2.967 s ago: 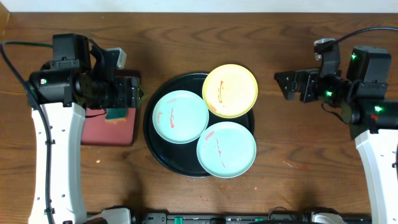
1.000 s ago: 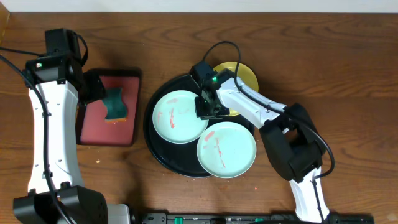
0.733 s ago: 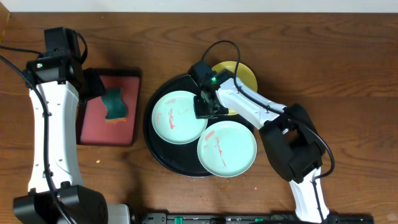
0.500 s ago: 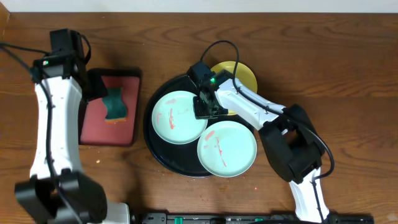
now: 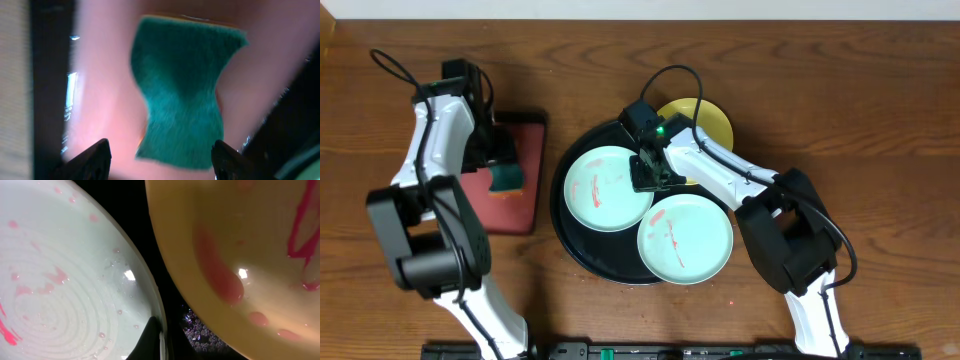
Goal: Clean dirty plates on tray and stack at the side
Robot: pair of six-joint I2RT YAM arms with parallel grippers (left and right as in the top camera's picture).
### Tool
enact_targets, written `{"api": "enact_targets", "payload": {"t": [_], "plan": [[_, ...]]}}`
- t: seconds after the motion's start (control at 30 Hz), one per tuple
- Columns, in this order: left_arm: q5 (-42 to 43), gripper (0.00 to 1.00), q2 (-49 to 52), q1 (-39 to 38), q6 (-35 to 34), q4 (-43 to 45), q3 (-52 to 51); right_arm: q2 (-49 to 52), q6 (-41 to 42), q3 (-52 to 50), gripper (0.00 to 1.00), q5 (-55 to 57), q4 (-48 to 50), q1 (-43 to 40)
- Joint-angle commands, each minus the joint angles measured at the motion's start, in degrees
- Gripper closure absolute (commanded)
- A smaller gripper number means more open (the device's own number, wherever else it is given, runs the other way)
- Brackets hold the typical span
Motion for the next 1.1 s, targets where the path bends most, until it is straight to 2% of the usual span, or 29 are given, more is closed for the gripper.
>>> {"api": "enact_targets", "payload": {"t": [0.0,0.2,0.4,0.47,0.53,0.6,0.77,1.07], "plan": [[3.52,0.36,3.61,0.2,-0.7,1.14,-0.83,1.57,-1.42,-0.44,0.98,1.11,0.26,1.25],[4.57,0.4,7.56,0.2,-0.46,4.87,-0.83,1.57,-1.44,-0.44,0.98,1.29,0.24,1.25],[4.55,0.55,8.31,0.2,-0.02,7.78,-0.83,1.57,-1.44,-0.44,0.96,1.51,0.42,1.27],[4.52,0.64,8.31,0.2,-0.02,8.2,-0.83,1.57,-1.44,-0.44,0.96,1.51,0.39,1.27],[4.52,0.81,8.31,0.2,-0.04,8.31,-0.83,1.57,-1.44,-0.44,0.96,1.55,0.39,1.25],[4.52,0.92,8.31,0.2,-0.07,8.28,-0.83,1.57,-1.44,-0.44,0.96,1.77,0.39,1.25],[4.52,0.92,8.22,0.2,-0.07,6.88,-0.17,1.57,-1.44,-0.44,0.97,2.36,0.17,1.36],[5.27,0.93,3.58,0.17,-0.07,-3.1,6.51,1.57,-1.42,-0.44,0.99,2.32,0.0,1.31]]}}
